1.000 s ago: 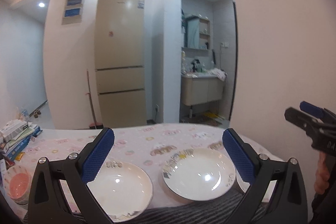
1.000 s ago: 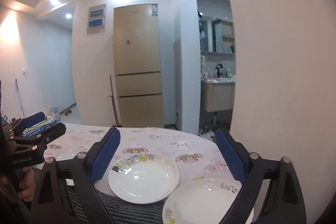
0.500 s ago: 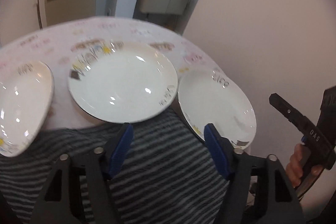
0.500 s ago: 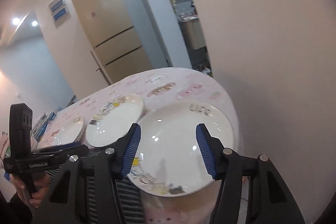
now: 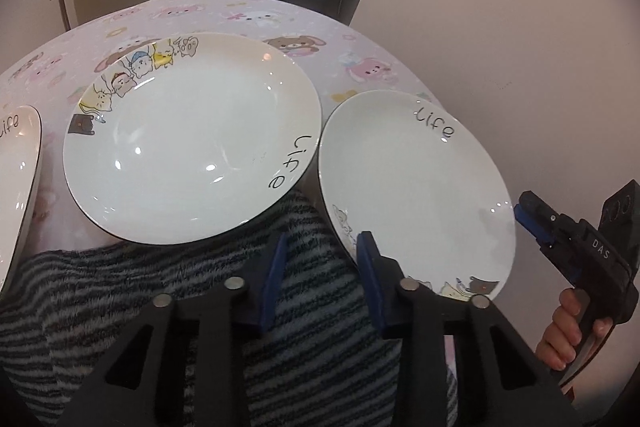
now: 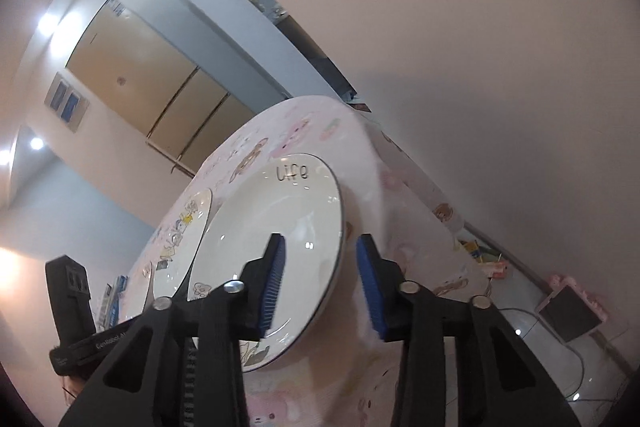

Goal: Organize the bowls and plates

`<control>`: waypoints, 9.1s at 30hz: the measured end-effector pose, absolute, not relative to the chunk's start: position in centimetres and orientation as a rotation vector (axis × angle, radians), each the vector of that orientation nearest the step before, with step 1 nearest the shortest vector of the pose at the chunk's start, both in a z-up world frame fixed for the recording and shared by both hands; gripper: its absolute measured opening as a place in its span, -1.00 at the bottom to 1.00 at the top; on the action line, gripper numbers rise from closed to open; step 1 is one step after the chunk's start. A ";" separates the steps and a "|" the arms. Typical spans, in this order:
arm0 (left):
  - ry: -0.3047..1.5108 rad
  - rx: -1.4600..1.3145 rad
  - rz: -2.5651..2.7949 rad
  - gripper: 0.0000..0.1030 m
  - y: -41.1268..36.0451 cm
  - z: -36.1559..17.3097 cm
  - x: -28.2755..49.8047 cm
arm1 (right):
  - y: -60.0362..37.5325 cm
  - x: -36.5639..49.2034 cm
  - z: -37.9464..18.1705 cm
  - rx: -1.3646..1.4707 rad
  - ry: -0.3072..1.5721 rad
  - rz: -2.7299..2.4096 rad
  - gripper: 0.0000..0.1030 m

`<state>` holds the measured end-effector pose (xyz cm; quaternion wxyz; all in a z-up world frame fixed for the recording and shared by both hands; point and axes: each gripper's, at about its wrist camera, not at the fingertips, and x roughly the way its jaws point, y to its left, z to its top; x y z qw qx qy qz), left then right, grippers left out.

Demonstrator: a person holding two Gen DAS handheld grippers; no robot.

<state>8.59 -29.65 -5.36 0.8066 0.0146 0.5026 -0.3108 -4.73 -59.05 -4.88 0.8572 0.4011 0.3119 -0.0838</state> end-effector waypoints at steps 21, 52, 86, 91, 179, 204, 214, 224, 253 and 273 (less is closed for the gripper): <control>1.146 -0.029 -0.660 -0.78 -31.7 -7.3 10.4 | -57.1 -1.7 -5.9 0.611 0.802 -0.257 -0.74; 0.885 0.082 -0.633 -0.56 -29.2 0.6 7.1 | -51.6 -1.2 3.0 0.476 0.649 -0.224 -0.64; 0.730 -0.207 -0.225 -0.56 2.3 5.8 7.4 | -22.3 11.0 9.1 0.269 0.697 0.252 -0.63; 0.816 -0.203 -0.215 -0.56 3.2 3.0 7.2 | -21.1 11.5 5.5 0.246 0.791 0.242 -0.63; 1.026 0.071 -0.058 -0.79 0.6 -4.8 16.2 | -20.3 20.4 -3.7 -0.032 1.066 0.198 -0.79; 0.304 0.014 -0.233 1.00 -2.2 8.9 7.0 | -29.4 11.7 9.4 0.069 0.677 0.130 -0.39; 0.231 0.056 -0.320 1.00 -7.0 11.3 5.7 | -32.5 5.9 13.7 0.006 0.446 0.022 0.46; 0.033 0.084 -0.365 1.00 -11.1 12.9 4.6 | -37.0 4.0 14.8 0.050 0.333 -0.066 0.47; 0.886 0.155 -0.520 1.00 -22.2 -0.3 20.9 | -44.2 13.7 1.4 0.287 0.683 -0.061 0.38; 1.110 0.089 -0.545 0.14 -21.4 -5.6 24.3 | -44.9 16.9 -5.5 0.515 0.950 0.105 -0.10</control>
